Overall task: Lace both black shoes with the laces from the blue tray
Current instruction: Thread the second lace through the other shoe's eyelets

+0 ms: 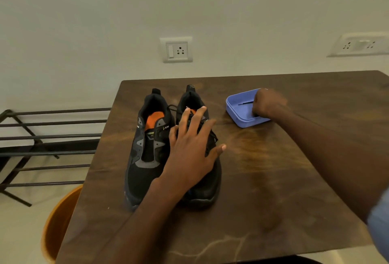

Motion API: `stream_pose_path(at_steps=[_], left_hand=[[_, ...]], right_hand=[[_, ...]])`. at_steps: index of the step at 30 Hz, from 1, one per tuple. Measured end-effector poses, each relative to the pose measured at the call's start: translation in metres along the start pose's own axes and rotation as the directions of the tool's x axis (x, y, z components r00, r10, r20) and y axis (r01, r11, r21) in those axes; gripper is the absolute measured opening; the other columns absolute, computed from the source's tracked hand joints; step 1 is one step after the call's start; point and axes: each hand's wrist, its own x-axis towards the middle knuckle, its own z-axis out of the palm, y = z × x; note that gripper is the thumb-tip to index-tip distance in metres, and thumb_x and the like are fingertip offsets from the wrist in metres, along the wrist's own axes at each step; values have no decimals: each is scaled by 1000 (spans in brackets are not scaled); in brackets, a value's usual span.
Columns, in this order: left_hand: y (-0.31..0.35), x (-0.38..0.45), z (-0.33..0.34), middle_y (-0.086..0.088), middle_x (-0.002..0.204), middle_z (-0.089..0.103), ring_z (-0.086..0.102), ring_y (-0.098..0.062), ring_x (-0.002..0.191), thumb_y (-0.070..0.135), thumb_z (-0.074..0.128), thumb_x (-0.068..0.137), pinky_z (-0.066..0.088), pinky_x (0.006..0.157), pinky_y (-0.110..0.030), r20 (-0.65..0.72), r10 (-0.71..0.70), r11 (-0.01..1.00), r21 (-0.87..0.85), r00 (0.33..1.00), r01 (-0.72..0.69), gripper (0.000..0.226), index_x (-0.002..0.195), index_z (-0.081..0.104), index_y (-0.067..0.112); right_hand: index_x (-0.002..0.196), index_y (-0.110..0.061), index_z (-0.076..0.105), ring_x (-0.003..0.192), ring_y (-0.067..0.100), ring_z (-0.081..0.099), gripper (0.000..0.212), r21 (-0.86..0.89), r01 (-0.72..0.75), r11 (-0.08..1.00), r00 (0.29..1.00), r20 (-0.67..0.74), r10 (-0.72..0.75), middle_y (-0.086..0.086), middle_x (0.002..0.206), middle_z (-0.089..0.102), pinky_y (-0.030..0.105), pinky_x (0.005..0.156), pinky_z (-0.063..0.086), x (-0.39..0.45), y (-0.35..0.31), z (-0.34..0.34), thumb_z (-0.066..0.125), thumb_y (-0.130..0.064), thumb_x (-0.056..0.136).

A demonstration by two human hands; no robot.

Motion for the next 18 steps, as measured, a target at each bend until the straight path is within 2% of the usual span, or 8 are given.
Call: stream_pose_path(at_steps=[4, 6, 8, 10, 11, 13, 16, 18], left_hand=[[-1, 0, -9, 13, 170, 11, -6, -11, 159, 63, 48, 99, 5, 124, -54, -115, 21, 994, -104, 993, -33, 62, 154, 37, 36], [-2, 1, -13, 11, 167, 23, 7, -10, 158, 60, 48, 101, 10, 124, -54, -182, -6, 976, -216, 983, -34, 58, 152, 42, 32], [-5, 1, -20, 7, 159, 40, 29, -12, 152, 55, 51, 103, 25, 123, -56, -283, -44, 936, -348, 958, -59, 53, 148, 47, 27], [-8, 0, -29, 6, 146, 54, 48, -10, 138, 48, 55, 104, 44, 113, -50, -351, -120, 854, -513, 929, -83, 49, 146, 50, 23], [-9, -2, -35, 7, 144, 56, 53, -7, 133, 47, 57, 104, 48, 110, -44, -314, -172, 785, -616, 934, -63, 50, 147, 49, 23], [-10, -8, -50, 9, 147, 53, 52, -2, 134, 52, 59, 99, 49, 111, -36, -149, -211, 614, -789, 966, 12, 60, 152, 44, 28], [-19, -21, -65, 9, 146, 56, 54, -1, 133, 55, 68, 90, 49, 112, -32, 42, -150, 462, -880, 988, 108, 79, 156, 33, 30], [-29, -33, -75, 4, 134, 69, 64, -7, 124, 41, 72, 90, 54, 102, -32, 141, -114, 392, -903, 983, 175, 75, 153, 33, 28]], right_hand=[[90, -9, 68, 76, 32, 60, 9, 108, -15, 994, 988, -154, 32, 12, 90, 67, 35, 64, 48, -5, -1, -5, 65, -13, 83], [81, -9, 72, 68, 30, 62, 8, 259, 14, 966, 961, -269, 58, 11, 80, 70, 35, 58, 53, -15, -3, -20, 65, -13, 80], [75, -13, 73, 69, 27, 66, 9, 495, 106, 862, 918, -382, 106, 8, 79, 74, 37, 62, 58, -43, -13, -44, 64, -11, 76], [80, -23, 74, 75, 18, 71, 13, 725, 199, 660, 905, -394, 161, -1, 81, 76, 34, 67, 58, -91, -32, -69, 68, -11, 78], [84, -23, 75, 76, 12, 72, 13, 822, 220, 525, 926, -346, 154, -3, 81, 76, 30, 66, 57, -118, -43, -77, 71, -11, 81], [95, -16, 76, 76, 6, 72, 11, 954, 169, 248, 979, -192, 70, 1, 84, 79, 21, 63, 54, -170, -66, -79, 75, -10, 86], [111, -7, 73, 81, 17, 72, 18, 983, -12, -185, 997, -1, -72, 11, 97, 79, 27, 69, 56, -214, -90, -67, 70, -10, 93], [119, -5, 68, 79, 17, 72, 24, 907, -147, -395, 981, 82, -177, 13, 100, 78, 25, 66, 58, -225, -103, -59, 66, -10, 95]])
